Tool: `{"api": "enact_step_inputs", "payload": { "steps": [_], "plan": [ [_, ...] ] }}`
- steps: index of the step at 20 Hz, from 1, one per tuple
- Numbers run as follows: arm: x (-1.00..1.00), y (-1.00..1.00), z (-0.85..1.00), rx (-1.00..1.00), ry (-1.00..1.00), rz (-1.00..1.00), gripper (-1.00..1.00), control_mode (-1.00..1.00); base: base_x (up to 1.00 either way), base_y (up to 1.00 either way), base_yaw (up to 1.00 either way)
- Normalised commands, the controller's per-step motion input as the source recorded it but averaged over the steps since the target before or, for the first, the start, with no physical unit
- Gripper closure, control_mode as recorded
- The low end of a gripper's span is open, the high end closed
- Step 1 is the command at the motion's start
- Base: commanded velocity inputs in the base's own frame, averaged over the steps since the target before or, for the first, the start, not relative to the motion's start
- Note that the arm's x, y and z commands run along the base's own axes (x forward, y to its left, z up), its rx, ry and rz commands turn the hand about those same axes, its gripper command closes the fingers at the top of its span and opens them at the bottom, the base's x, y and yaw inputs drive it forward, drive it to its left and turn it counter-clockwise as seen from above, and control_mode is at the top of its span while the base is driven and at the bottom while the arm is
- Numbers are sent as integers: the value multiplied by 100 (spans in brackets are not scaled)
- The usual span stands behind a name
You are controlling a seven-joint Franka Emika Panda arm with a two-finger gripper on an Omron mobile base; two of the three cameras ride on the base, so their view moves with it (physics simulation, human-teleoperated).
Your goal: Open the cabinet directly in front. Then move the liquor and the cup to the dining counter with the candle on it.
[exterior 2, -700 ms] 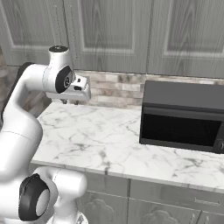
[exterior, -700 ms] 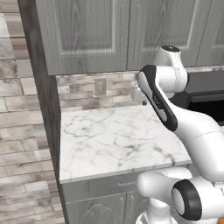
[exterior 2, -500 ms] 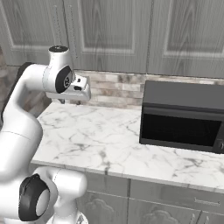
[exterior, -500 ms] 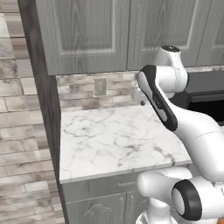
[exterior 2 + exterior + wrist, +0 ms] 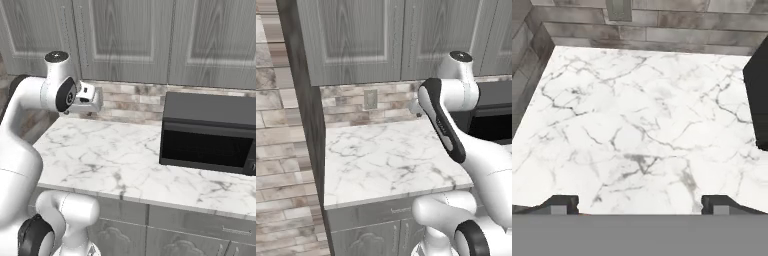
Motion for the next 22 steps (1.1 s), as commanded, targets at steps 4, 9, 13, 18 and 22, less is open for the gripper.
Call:
{"api": "enact_step_inputs", "payload": {
  "steps": [4, 9, 13, 18, 22],
  "plan": [
    [-25, 0, 41, 0, -36, 0, -100, -100, 0, 0, 0],
    [-12, 4, 26, 0, -28, 0, -100, -100, 0, 0, 0],
    [-28, 0, 37, 0, -37, 0, -100, -100, 0, 0, 0],
    [-36, 0, 43, 0, -49, 0, -100, -100, 0, 0, 0],
    [-30, 0, 39, 1, -46, 0, -100, -100, 0, 0, 0]
  ]
}}
